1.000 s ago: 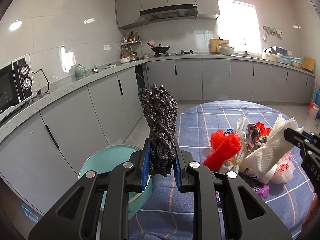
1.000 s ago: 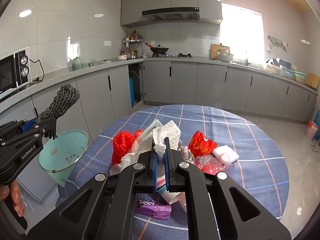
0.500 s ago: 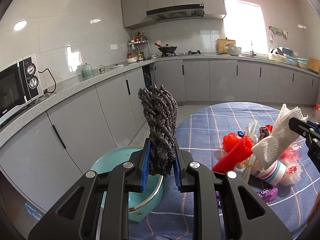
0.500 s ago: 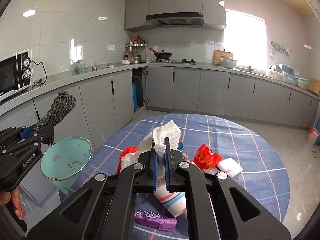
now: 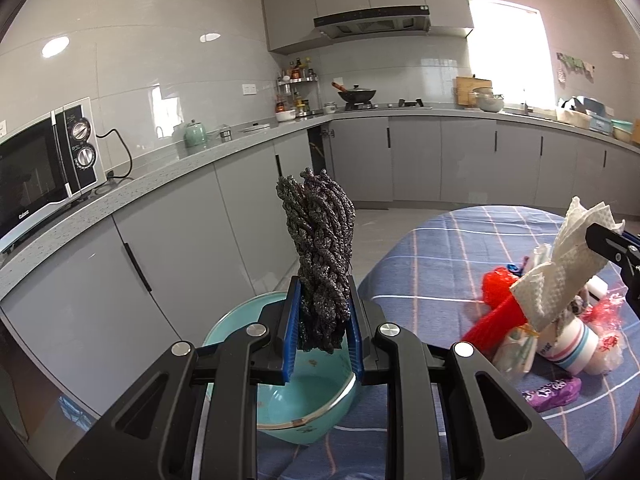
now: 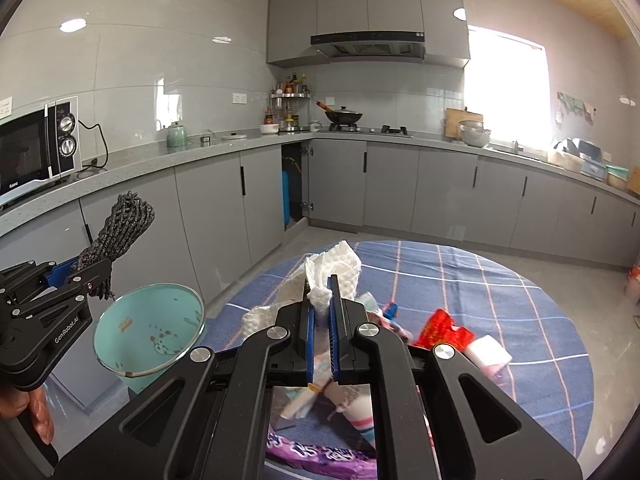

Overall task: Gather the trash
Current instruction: 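Carry the scrubber and tissue in both tools over the teal wastebasket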

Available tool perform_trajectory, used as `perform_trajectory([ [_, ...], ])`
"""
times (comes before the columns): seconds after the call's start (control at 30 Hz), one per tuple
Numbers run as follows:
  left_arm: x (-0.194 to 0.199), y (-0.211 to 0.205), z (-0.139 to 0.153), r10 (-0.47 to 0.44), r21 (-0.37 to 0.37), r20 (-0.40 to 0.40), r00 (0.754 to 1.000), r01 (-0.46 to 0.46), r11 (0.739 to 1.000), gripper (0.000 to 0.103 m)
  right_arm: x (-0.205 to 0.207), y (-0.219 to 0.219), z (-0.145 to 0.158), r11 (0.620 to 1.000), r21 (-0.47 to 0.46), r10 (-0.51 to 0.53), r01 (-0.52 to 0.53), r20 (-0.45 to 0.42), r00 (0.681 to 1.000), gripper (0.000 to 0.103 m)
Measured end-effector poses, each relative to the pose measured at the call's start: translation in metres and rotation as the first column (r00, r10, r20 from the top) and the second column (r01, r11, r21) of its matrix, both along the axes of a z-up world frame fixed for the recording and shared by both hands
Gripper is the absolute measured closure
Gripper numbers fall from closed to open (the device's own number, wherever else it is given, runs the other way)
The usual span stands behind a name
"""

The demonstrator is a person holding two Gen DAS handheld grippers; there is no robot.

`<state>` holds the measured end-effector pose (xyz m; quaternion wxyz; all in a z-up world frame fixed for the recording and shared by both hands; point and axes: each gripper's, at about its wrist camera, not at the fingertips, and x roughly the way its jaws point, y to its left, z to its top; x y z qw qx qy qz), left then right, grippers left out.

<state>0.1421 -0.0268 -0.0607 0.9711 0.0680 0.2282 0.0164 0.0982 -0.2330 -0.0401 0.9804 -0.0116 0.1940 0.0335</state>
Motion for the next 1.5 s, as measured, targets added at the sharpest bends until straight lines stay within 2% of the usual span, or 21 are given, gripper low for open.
perform_trajectory([
  [0.73, 0.03, 0.056, -0.011, 0.144, 0.031, -0.019, 0.989, -0.143, 0.989, 0.082, 0.058, 0.056, -0.004, 0.995, 0.003, 0.104, -0.104, -0.017, 0.994, 0.096],
  [0.87, 0.039, 0.071, -0.018, 0.185, 0.029, -0.046, 0.982, -0.184, 0.983, 0.082, 0.071, 0.071, -0.009, 0.991, 0.008, 0.134, -0.134, -0.031, 0.99, 0.096],
  [1.17, 0.049, 0.095, -0.023, 0.267, 0.057, -0.055, 0.962, -0.264, 0.963, 0.082, 0.089, 0.104, -0.017, 0.979, 0.022, 0.202, -0.202, -0.055, 0.978, 0.096],
  [1.5, 0.051, 0.109, -0.026, 0.307, 0.072, -0.066, 0.95, -0.302, 0.951, 0.082, 0.102, 0.133, -0.021, 0.964, 0.032, 0.266, -0.265, -0.069, 0.961, 0.096],
])
